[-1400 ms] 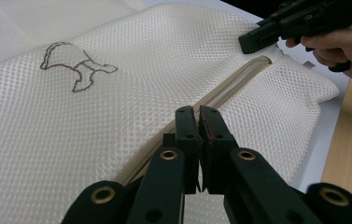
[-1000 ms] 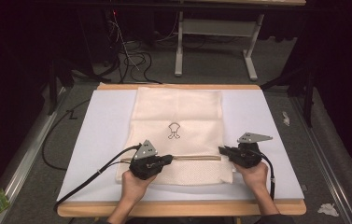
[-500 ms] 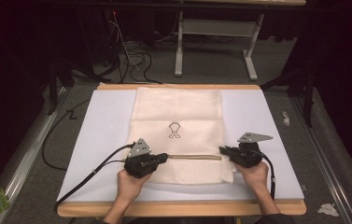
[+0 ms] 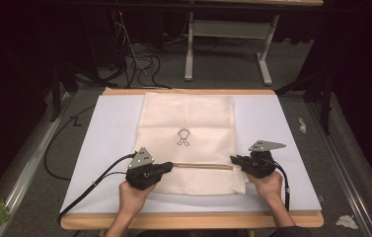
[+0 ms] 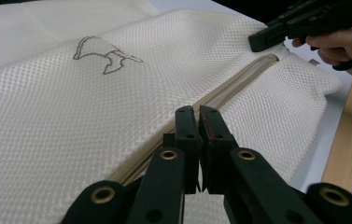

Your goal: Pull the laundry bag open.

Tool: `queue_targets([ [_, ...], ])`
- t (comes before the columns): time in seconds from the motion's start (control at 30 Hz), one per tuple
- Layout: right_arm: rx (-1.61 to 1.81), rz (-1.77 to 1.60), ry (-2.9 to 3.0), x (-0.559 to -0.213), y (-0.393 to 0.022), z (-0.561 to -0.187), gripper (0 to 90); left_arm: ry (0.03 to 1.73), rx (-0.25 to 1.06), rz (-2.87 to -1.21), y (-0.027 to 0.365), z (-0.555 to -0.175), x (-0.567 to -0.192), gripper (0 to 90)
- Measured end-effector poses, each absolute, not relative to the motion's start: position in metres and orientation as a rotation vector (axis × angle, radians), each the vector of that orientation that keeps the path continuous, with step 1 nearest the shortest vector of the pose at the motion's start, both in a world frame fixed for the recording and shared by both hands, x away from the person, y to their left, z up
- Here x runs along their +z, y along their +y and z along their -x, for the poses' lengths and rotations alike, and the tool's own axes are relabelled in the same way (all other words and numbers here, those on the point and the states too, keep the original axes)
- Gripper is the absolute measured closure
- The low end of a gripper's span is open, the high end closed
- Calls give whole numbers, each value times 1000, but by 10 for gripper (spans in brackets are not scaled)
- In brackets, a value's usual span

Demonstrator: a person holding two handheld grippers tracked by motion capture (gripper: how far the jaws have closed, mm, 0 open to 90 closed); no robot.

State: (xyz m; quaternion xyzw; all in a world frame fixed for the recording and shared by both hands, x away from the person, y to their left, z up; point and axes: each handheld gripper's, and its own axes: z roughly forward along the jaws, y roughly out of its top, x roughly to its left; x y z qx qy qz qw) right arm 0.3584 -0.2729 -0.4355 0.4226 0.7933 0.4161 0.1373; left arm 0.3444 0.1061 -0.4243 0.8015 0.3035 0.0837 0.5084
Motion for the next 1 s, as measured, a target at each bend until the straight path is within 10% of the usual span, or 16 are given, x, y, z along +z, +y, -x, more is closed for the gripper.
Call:
queue_targets([
  [1.0, 1192, -1224, 2285, -431, -277, -356, 880, 752, 220, -1927, 124, -349, -417, 871],
])
